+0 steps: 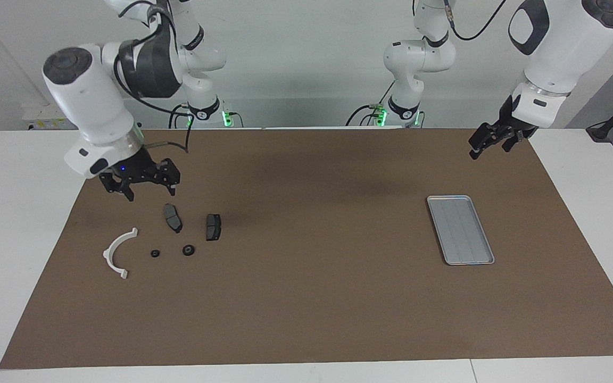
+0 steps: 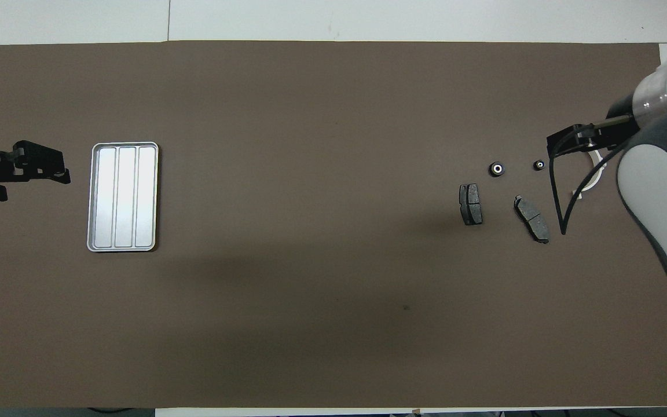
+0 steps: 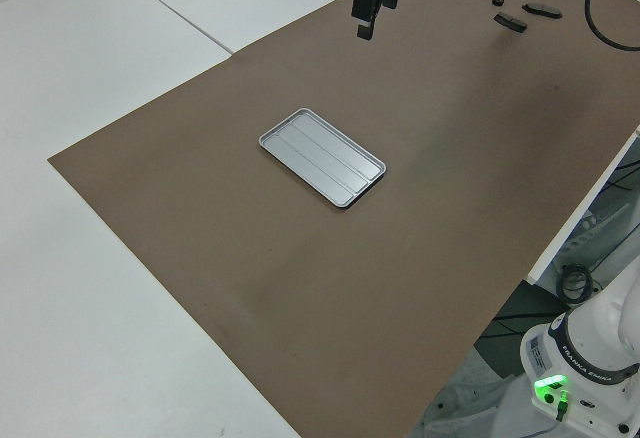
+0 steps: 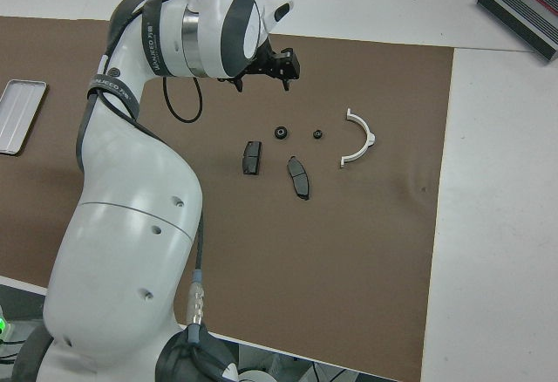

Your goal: Place bearing gear from tray to pile

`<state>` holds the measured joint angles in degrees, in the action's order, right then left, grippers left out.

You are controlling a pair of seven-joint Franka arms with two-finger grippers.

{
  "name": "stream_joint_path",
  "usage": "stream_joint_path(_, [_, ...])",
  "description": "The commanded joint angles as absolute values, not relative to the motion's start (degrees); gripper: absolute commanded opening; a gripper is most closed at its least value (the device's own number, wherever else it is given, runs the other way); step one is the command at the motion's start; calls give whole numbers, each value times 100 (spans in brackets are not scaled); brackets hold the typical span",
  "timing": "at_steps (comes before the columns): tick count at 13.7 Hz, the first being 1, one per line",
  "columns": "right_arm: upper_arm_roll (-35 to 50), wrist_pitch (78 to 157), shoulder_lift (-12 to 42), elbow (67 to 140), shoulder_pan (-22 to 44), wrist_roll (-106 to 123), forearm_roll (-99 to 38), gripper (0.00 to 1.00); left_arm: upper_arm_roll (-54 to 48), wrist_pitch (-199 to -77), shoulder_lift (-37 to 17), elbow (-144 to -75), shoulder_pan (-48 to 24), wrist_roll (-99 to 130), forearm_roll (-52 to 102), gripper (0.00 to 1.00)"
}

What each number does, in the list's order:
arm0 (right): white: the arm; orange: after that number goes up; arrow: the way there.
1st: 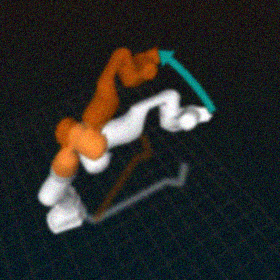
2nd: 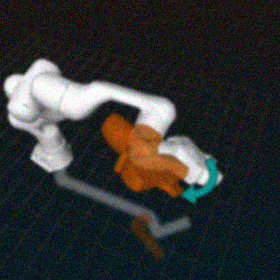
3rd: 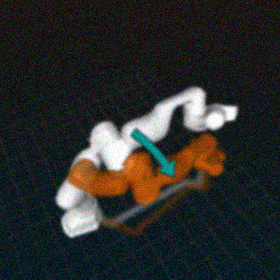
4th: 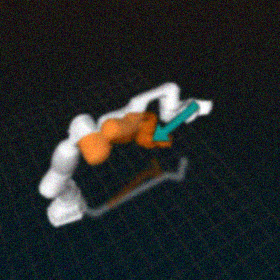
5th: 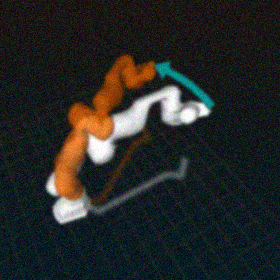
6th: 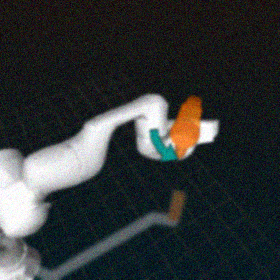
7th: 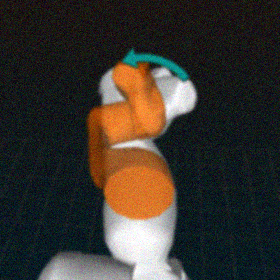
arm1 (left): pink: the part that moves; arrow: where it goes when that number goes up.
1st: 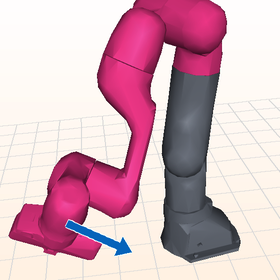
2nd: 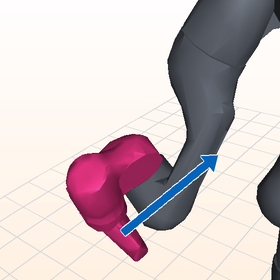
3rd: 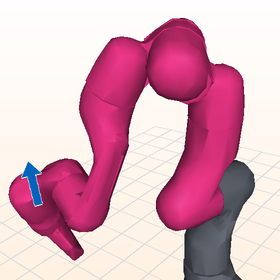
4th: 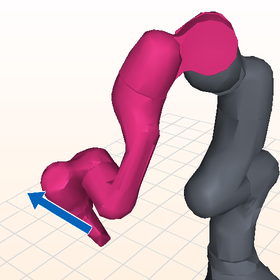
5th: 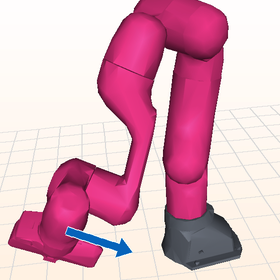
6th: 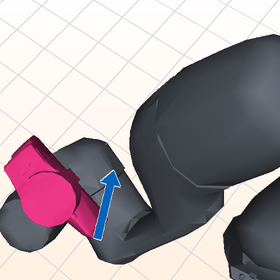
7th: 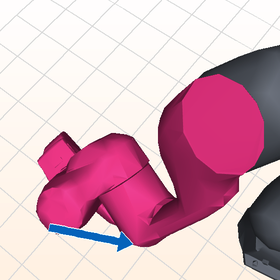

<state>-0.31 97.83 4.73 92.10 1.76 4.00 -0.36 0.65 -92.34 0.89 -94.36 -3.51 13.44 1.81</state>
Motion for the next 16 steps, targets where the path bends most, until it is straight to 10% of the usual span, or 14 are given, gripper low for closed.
stream_joint_path(1, [-9, 9170, -51, 9352, 35, 290, 26, 100, 79, -9299, 255, -9615, -360, 1301, 246, 100])
stream_joint_path(16, [-114, 9079, -264, 9580, -229, 229, 0, 100, 79, -9299, 255, -9624, -360, 1292, 246, 100])
